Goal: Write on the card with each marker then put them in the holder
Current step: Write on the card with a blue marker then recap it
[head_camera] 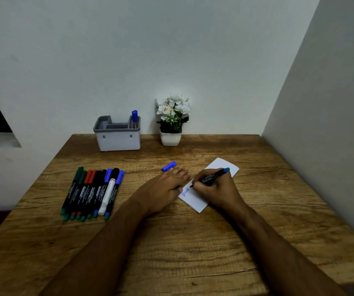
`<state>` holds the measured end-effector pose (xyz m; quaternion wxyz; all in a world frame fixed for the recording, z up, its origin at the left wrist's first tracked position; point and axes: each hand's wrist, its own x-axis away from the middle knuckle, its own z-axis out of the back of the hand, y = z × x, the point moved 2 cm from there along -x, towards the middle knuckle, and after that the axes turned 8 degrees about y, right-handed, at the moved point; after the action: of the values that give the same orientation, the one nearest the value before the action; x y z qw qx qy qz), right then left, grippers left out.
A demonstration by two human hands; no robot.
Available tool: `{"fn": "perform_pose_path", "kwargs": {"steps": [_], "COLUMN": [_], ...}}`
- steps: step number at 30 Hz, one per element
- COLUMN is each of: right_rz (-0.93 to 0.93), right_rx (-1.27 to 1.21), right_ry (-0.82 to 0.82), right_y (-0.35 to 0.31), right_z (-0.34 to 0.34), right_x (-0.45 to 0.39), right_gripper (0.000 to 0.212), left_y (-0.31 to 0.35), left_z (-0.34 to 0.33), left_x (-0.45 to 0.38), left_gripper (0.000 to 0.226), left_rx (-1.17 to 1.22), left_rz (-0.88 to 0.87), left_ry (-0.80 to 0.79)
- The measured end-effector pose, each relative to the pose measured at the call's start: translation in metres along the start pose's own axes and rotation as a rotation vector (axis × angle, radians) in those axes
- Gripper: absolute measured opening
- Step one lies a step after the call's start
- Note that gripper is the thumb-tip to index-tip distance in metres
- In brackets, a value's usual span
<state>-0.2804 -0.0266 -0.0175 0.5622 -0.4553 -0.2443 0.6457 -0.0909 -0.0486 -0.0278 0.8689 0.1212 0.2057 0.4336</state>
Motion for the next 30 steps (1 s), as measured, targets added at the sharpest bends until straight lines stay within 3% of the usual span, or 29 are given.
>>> {"fn": "perform_pose_path", "kwargs": {"steps": [30], "right_rz": [-0.084], "right_rx": [0.019], "right_ry": [0.091], "right_y": [0.0003], "right_z": [-0.0015], "right_x": [-0.0047], "right_gripper": [0.011], "left_y": [0.0001], "left_z": [-0.001], "left_x": [0.0008], "left_gripper": [0.051], "left_rx": [0.011], "left_rz": [0.012], "left_ry": [-0.001]}}
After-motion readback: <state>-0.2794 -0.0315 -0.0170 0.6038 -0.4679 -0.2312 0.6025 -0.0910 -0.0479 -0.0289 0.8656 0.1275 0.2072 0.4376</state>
